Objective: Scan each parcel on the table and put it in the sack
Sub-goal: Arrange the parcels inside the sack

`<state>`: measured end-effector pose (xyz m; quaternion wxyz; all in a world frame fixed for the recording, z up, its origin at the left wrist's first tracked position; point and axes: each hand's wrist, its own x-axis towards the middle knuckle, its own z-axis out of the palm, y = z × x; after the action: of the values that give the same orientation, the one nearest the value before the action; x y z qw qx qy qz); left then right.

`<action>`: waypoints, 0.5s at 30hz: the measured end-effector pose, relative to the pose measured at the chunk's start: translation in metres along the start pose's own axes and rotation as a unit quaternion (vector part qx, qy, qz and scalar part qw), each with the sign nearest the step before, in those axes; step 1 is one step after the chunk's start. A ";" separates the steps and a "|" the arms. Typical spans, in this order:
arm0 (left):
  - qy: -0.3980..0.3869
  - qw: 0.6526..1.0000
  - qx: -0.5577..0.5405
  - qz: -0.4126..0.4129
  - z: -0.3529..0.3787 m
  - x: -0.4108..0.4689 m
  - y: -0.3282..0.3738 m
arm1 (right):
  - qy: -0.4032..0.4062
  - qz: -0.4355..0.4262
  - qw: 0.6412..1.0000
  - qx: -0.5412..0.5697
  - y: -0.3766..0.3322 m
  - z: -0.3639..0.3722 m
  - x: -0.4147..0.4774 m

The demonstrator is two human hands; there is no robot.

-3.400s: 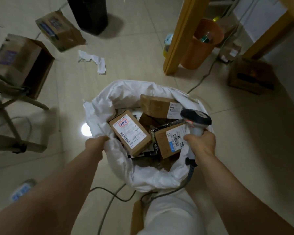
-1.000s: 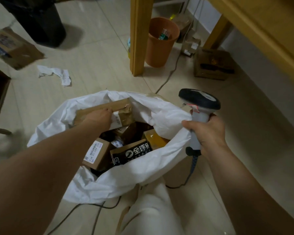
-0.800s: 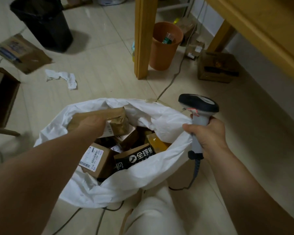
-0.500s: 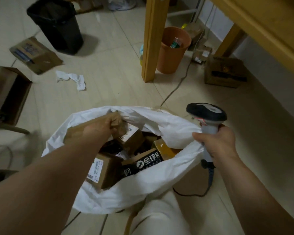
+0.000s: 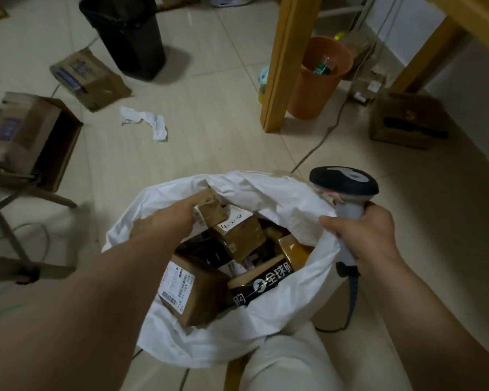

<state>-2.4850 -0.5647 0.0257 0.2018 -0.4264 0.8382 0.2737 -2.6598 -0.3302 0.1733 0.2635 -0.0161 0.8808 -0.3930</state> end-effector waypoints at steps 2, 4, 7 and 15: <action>0.034 0.998 -0.041 -0.032 0.004 0.000 -0.003 | -0.010 -0.007 1.000 -0.014 -0.001 0.001 -0.001; 0.099 0.986 -0.092 -0.096 -0.002 -0.003 -0.011 | -0.012 -0.005 1.000 -0.022 -0.001 0.001 -0.003; 0.189 0.946 -0.069 -0.254 -0.012 0.010 -0.057 | -0.001 0.003 1.000 -0.001 0.000 0.003 -0.004; 0.029 0.894 -0.249 -0.372 0.011 0.000 -0.136 | 0.003 0.012 1.000 0.008 -0.001 0.002 -0.010</action>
<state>-2.3711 -0.6240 -0.0219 0.1519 -0.7507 0.5286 0.3660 -2.6507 -0.3299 0.1769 0.2653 -0.0023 0.8785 -0.3973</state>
